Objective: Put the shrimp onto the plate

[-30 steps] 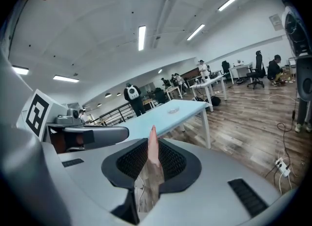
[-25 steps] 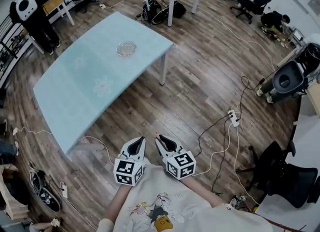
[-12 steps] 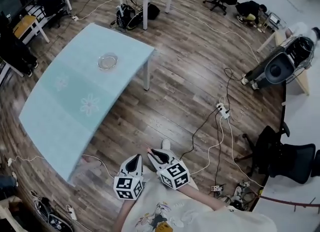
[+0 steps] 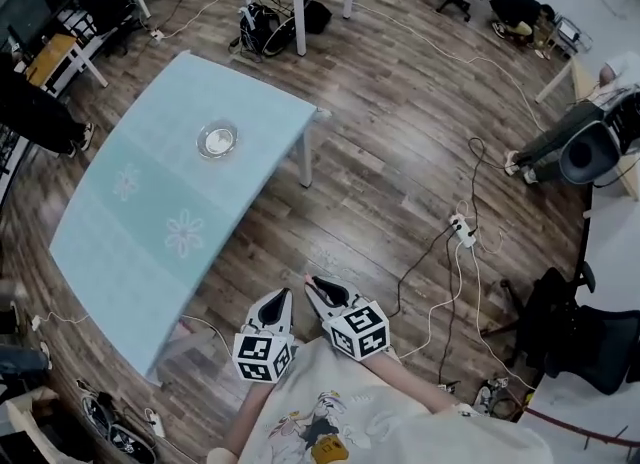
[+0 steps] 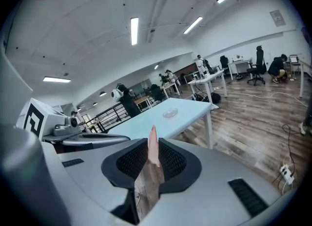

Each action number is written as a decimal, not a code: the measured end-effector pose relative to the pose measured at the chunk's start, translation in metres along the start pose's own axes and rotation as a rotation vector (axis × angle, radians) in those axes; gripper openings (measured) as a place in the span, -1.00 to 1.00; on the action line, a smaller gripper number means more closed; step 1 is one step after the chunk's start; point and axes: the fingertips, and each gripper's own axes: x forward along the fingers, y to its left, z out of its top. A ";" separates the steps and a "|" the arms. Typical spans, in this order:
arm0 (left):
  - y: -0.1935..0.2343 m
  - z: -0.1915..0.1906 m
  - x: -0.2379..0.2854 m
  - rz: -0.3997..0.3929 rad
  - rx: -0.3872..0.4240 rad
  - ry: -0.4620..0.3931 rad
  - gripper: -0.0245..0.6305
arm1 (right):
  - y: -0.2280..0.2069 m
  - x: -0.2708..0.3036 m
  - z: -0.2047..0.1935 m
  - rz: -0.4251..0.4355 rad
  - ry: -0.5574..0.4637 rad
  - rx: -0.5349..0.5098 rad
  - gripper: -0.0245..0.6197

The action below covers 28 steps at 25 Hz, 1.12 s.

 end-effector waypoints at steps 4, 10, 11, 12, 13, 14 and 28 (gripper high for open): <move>0.008 0.035 0.043 0.028 0.025 -0.026 -0.90 | -0.033 0.025 0.038 0.041 -0.016 -0.021 -0.66; 0.009 0.068 0.098 0.061 0.042 -0.030 -0.90 | -0.082 0.053 0.084 0.102 -0.032 -0.008 -0.66; 0.009 0.070 0.105 0.063 0.043 -0.022 -0.90 | -0.087 0.057 0.088 0.113 -0.026 -0.007 -0.66; 0.009 0.072 0.110 0.068 0.042 -0.012 -0.90 | -0.092 0.062 0.092 0.124 -0.020 -0.008 -0.66; 0.010 0.071 0.115 0.074 0.039 0.001 -0.90 | -0.095 0.066 0.095 0.136 -0.016 -0.007 -0.66; 0.012 0.070 0.118 0.081 0.032 0.015 -0.90 | -0.097 0.068 0.097 0.146 -0.013 -0.002 -0.66; 0.075 0.092 0.187 0.086 -0.046 0.048 -0.90 | -0.139 0.134 0.109 0.124 0.068 0.052 -0.66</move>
